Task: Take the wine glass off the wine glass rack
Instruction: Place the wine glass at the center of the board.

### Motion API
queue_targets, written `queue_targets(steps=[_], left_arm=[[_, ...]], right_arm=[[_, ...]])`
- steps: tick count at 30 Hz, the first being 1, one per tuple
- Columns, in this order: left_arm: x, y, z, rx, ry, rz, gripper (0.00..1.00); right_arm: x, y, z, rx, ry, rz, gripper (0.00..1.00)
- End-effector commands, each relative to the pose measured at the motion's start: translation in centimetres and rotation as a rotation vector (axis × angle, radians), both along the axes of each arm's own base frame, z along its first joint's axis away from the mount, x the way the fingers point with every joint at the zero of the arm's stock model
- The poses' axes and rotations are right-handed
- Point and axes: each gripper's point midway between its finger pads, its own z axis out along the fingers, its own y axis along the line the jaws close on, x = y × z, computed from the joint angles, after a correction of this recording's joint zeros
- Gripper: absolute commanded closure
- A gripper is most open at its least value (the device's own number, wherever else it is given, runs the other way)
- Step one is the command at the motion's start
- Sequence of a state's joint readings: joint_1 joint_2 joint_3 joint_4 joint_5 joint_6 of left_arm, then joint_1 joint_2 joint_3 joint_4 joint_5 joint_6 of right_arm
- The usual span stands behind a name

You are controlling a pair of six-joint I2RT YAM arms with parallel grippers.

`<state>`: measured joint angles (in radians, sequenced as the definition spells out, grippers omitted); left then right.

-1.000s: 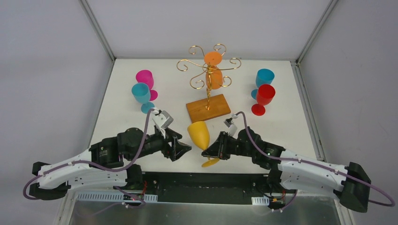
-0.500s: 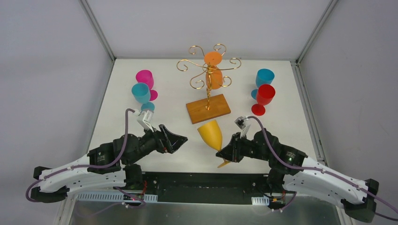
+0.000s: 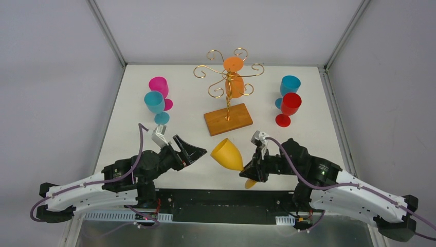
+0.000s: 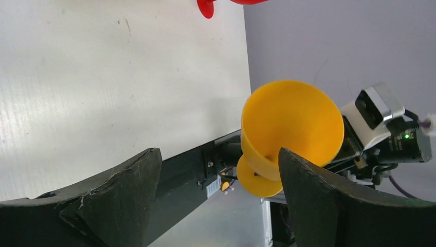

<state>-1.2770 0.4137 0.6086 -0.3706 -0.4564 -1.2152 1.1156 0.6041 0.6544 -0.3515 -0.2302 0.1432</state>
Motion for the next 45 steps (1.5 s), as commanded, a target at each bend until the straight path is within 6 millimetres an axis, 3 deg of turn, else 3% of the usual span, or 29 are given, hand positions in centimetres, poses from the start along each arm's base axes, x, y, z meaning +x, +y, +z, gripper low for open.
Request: queue_targets(steps=[1,6,14,20,27,42,45], left_arm=[[-0.2,-0.8,0.9,-0.099,0.059,0.007,0.14],[-0.7,-1.3,0.8,-0.133,0.104,-0.012,0.13],[-2.1,-3.1,0.7,-0.144,0.135,-0.112,0.14],[-3.4,-4.1,1.2,-0.130,0.121,-0.205,0.21],[-4.1,-4.0,1.3,-0.133,0.111,-0.246,0.43],[-4.8,-3.9,1.4,-0.135,0.101,-0.289,1.00],[-4.8,-4.0,1.2,-0.126,0.096,-0.294,1.00]], right_arm=[[-1.6,-0.1,2.4,0.036,-0.182,0.194,1.00],[-2.0,-0.5,2.7,-0.007,-0.265,0.270,1.00],[-1.9,0.7,3.4,-0.041,-0.318,0.338,1.00],[-2.0,1.2,4.0,-0.058,-0.345,0.366,1.00],[-2.3,1.1,4.4,-0.066,-0.369,0.383,1.00],[-2.0,1.4,3.7,-0.111,-0.385,0.385,1.00],[-1.6,1.4,3.5,-0.123,-0.390,0.368,1.00]])
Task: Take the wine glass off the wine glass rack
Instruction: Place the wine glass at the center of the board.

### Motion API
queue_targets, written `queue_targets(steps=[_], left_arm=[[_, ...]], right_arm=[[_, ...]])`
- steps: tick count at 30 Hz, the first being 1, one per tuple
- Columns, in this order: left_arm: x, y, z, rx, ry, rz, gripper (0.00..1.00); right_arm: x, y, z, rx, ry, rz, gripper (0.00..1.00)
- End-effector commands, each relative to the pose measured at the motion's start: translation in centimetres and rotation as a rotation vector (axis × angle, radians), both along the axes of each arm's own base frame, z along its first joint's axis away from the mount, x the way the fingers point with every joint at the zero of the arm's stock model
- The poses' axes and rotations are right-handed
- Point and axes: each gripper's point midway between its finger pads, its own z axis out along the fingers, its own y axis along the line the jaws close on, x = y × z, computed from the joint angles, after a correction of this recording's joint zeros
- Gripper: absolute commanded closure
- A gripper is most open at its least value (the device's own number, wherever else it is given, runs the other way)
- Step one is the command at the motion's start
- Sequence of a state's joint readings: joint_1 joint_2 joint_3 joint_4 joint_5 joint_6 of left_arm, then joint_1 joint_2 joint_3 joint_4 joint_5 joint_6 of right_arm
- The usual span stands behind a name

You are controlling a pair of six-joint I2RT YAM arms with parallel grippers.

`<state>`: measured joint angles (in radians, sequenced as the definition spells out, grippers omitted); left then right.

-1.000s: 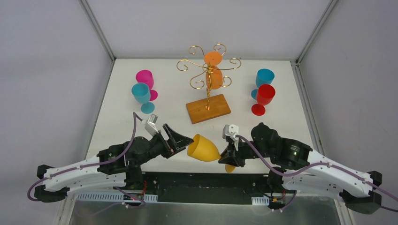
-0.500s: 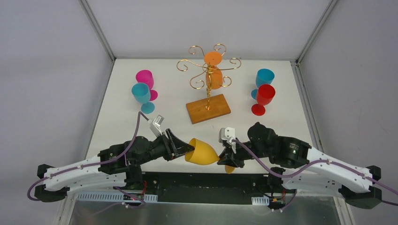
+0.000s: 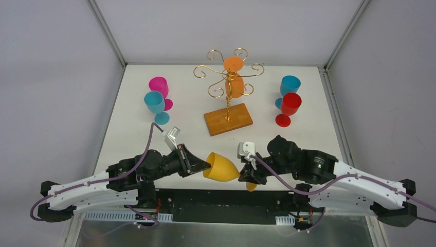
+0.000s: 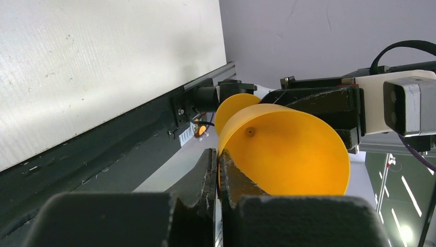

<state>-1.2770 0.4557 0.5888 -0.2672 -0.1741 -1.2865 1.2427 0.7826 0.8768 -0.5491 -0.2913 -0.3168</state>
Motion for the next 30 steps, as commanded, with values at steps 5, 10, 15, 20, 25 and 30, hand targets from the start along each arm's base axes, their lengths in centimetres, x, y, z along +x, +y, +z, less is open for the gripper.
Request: queue_targets(steps=[5,10,15,20,25,30], left_arm=[[0.1,-0.3,-0.2,0.005,-0.027,-0.007,1.00],[1.4,1.3,-1.0,0.116,-0.072,0.066,1.00],[3.2,3.5,-0.9,0.200,-0.142,0.148,1.00],[4.8,3.5,-1.8,0.277,-0.113,0.131,1.00],[7.4,4.8,-2.6,0.300,-0.057,0.170,1.00],[10.1,7.7,-3.1,0.441,-0.024,0.234,1.00]], right_arm=[[1.6,1.0,2.2,0.070,-0.072,-0.061,0.77],[2.9,0.4,3.3,0.123,-0.118,-0.142,0.56],[3.7,-0.5,4.3,0.160,-0.136,-0.214,0.53],[4.2,-1.0,4.3,0.167,-0.135,-0.257,0.53],[3.9,-1.1,4.5,0.179,-0.109,-0.267,0.52],[3.9,-1.1,5.0,0.192,-0.093,-0.281,0.52]])
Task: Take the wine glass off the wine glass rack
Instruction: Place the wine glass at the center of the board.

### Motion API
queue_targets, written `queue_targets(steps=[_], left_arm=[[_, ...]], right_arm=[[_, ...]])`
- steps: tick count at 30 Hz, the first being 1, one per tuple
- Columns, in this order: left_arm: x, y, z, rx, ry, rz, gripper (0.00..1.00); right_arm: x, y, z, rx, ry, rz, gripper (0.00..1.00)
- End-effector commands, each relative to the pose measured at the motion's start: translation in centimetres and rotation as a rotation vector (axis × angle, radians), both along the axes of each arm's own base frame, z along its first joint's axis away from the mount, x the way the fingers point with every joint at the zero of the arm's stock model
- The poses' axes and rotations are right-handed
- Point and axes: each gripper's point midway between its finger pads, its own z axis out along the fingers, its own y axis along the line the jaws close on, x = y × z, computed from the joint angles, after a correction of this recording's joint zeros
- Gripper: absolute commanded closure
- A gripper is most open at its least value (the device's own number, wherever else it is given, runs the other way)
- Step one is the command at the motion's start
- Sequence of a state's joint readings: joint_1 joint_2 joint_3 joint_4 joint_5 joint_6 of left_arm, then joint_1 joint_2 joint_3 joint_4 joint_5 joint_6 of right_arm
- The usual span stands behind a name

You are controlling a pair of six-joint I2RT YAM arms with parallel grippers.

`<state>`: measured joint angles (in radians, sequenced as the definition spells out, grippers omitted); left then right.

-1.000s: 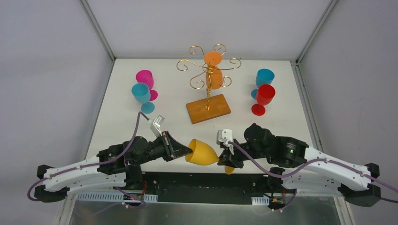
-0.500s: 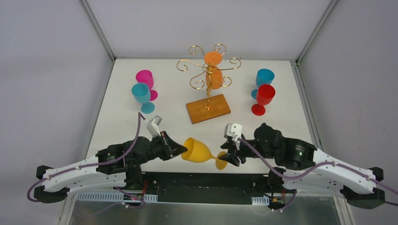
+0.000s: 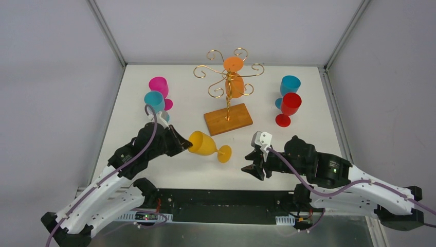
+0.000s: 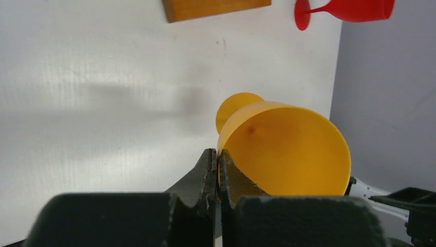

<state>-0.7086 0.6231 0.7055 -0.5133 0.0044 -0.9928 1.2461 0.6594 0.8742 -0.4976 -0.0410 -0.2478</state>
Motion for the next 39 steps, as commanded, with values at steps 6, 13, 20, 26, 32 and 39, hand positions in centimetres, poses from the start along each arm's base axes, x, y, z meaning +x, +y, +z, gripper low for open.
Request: queue_targets(steps=[6,13,20,26,32,39], left_arm=[[3.7,6.0,3.1,0.175,0.040,0.083,1.00],[4.9,10.6,3.8,0.349,0.089,0.195,1.00],[5.6,14.5,3.3,0.535,0.132,0.297,1.00],[6.3,17.4,2.5,0.641,0.176,0.374,1.00],[6.9,20.2,2.0,0.709,0.213,0.470,1.00],[8.6,22.4,1.7,0.749,0.240,0.530,1.00]], right_arm=[[0.0,0.1,1.6,0.063,0.026,-0.034,0.53],[1.1,-0.6,1.9,0.091,0.004,-0.105,0.51],[2.7,-0.9,1.7,0.086,0.013,-0.220,0.45],[3.6,-1.0,1.4,0.073,0.029,-0.293,0.40],[5.8,-1.8,1.5,0.127,-0.010,-0.432,0.35],[6.6,-2.4,1.5,0.160,-0.025,-0.489,0.33]])
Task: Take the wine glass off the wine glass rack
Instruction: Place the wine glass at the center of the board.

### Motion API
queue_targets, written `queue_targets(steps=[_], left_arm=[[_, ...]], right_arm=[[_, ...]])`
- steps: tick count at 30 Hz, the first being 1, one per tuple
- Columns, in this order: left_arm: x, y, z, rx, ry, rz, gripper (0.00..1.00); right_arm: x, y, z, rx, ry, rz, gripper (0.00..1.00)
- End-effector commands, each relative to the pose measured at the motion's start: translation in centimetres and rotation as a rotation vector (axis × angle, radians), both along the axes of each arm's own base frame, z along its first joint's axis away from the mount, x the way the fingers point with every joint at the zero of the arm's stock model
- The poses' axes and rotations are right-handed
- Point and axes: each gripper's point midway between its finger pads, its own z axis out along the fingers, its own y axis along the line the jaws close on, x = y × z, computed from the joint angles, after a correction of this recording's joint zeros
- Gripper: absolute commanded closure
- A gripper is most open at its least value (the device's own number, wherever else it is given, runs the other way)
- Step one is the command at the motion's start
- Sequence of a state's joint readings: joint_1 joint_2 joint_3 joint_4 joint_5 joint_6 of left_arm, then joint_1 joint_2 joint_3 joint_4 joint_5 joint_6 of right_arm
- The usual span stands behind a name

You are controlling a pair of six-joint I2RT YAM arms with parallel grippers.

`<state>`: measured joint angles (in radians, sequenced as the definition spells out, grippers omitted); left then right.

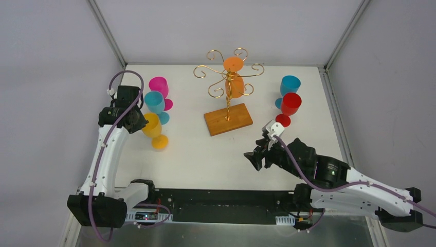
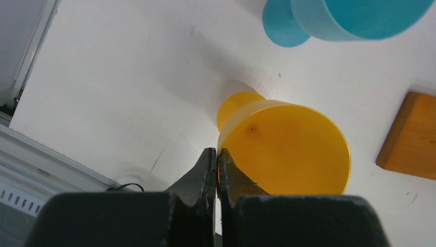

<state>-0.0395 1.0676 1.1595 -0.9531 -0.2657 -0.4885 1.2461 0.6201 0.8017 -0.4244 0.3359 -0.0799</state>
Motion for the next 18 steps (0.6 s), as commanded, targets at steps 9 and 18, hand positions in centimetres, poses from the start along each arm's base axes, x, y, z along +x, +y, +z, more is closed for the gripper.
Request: queue_targets(steps=[9,18], left_arm=[[4.1,2.7,0.8,0.047,-0.059,0.064,1.00],[5.5,3.2,-0.1,0.056,-0.057,0.078,1.00]], right_arm=[[0.9,-0.7,1.5,0.105,-0.037,-0.073,0.31],[0.7,-1.3,1.2,0.124,-0.043,-0.076,0.30]])
